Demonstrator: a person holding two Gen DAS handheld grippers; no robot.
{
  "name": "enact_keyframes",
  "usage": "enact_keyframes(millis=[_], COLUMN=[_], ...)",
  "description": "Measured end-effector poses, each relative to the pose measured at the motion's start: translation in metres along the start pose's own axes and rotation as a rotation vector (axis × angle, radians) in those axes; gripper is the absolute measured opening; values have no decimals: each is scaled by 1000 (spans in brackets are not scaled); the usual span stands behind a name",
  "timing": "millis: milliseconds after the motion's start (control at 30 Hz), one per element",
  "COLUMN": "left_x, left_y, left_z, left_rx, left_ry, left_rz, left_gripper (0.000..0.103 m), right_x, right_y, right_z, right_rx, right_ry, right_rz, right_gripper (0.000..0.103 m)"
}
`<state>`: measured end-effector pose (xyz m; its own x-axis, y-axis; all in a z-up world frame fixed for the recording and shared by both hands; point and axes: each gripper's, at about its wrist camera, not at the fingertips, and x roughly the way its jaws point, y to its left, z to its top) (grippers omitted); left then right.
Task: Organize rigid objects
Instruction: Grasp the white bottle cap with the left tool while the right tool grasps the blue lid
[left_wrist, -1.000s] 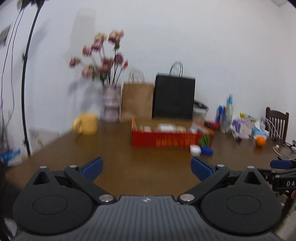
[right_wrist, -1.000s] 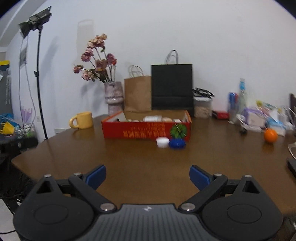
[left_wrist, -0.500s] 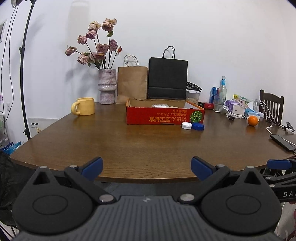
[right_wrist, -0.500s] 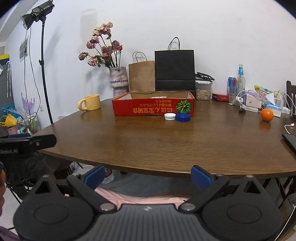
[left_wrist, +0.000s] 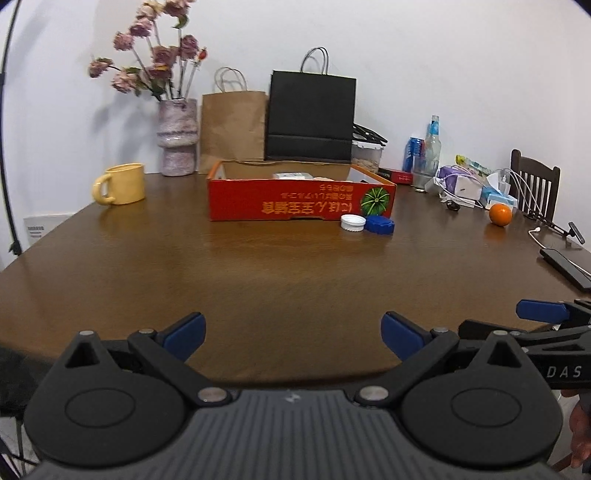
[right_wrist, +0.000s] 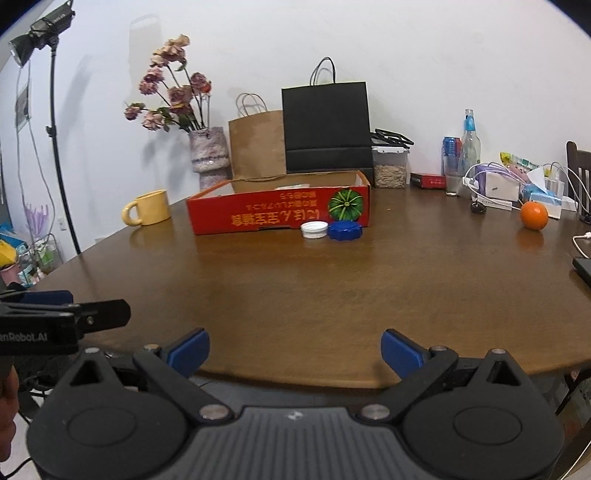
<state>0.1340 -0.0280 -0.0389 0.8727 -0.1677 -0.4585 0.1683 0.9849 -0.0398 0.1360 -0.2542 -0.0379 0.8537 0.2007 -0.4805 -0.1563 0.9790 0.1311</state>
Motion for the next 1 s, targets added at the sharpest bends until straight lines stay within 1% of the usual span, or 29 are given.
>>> enact_keyframes(millis=[167, 367, 467, 500, 600, 700, 767, 833, 900, 933, 967, 1000], left_x=[45, 105, 142, 154, 183, 212, 228, 244, 256, 262, 267, 271], left_y=[-14, -30, -38, -40, -43, -45, -45, -43, -44, -49, -50, -52], left_z=[20, 47, 65, 71, 84, 96, 103, 109, 112, 114, 114, 115], left_rx=[50, 120, 173, 190, 227, 256, 259, 248, 248, 251, 254, 254], left_ry=[18, 38, 80, 95, 93, 99, 107, 124, 137, 144, 152, 155], left_rz=[-26, -57, -59, -56, -58, -53, -65, -77, -112, -116, -121, -123], left_gripper=[103, 103, 103, 103, 103, 103, 103, 103, 103, 103, 103, 103], right_x=[37, 97, 126, 137, 171, 207, 228, 246, 259, 264, 267, 268], right_y=[-20, -48, -61, -65, -77, -87, -90, -91, -92, -94, -96, -97], right_z=[21, 53, 74, 81, 101, 120, 130, 135, 136, 137, 136, 136], right_rx=[-9, -24, -41, -45, -35, -25, -21, -24, -38, -37, -34, -46], right_ry=[9, 43, 44, 49, 81, 123, 152, 179, 201, 202, 209, 201], right_rz=[-16, -30, -35, -26, 13, 45, 49, 71, 86, 88, 91, 87], right_gripper=[99, 97, 97, 97, 96, 89, 86, 85, 77, 74, 65, 52])
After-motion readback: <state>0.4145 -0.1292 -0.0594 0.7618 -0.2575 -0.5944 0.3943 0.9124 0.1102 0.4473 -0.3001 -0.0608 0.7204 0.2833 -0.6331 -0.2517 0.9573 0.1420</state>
